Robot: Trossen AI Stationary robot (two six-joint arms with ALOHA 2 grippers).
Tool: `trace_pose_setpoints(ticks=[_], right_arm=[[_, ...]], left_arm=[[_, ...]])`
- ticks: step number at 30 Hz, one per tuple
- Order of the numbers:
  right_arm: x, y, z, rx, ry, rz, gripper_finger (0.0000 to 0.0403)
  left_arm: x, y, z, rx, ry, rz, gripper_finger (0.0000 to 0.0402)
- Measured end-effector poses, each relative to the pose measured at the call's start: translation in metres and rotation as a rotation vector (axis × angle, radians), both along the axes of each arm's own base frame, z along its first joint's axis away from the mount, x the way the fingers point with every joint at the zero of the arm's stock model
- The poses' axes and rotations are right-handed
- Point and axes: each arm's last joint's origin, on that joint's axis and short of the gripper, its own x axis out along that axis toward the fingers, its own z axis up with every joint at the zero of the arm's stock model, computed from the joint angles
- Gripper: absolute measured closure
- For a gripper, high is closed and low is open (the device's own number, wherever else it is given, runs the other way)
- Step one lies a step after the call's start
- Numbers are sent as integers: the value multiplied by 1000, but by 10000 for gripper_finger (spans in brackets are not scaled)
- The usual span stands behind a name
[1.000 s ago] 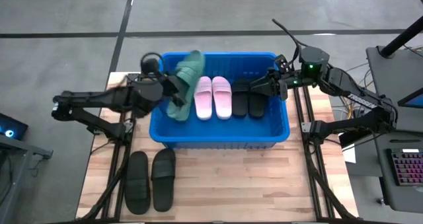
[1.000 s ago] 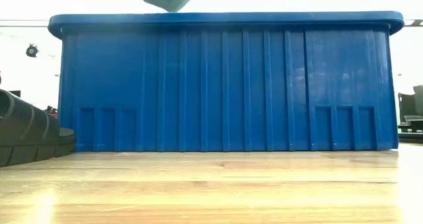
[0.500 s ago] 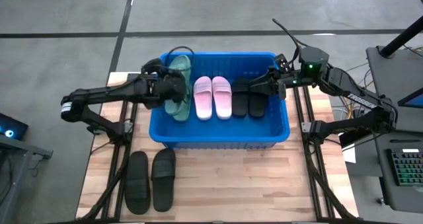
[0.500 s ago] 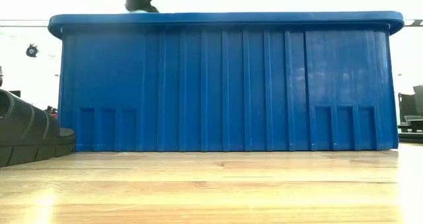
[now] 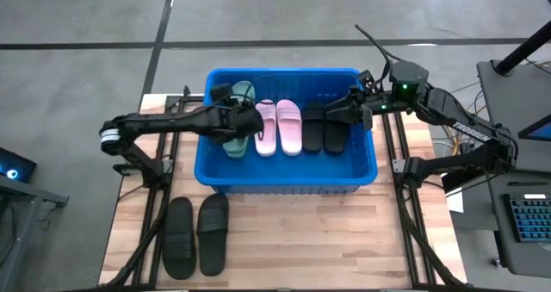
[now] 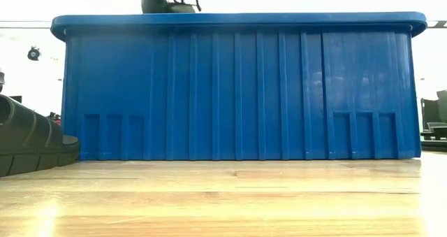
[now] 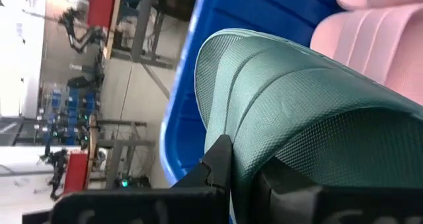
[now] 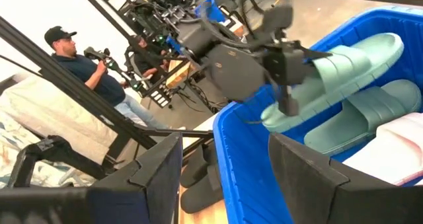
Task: Pick and place slides into bin
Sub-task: Put the green slipper into the blue bin
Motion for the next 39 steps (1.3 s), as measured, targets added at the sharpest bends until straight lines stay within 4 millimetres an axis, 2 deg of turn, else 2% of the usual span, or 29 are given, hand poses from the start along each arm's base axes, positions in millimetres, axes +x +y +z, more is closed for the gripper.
trace_pose_setpoints(ticks=[7,11,14,17,21,26,33,39], right_arm=[[0,0,0,-3,0,1,188],[0,0,0,-6,0,1,188],[0,0,0,-13,0,2,188],[0,0,0,-15,0,1,188],[0,0,0,-15,2,-7,188],[0,0,0,-14,2,-7,188],[0,-1,0,-5,3,-16,188],[0,-1,0,-5,3,-16,188]], left_arm=[[6,12,-29,-47,31,72,402],[-4,17,-53,-65,110,99,401],[-13,19,-65,-69,101,108,401],[-13,20,-67,-51,56,67,401],[-10,23,-70,-18,79,5,401],[-14,38,-75,-25,83,31,401],[-24,53,-92,-70,93,25,401],[-20,56,-104,-78,125,-14,401]])
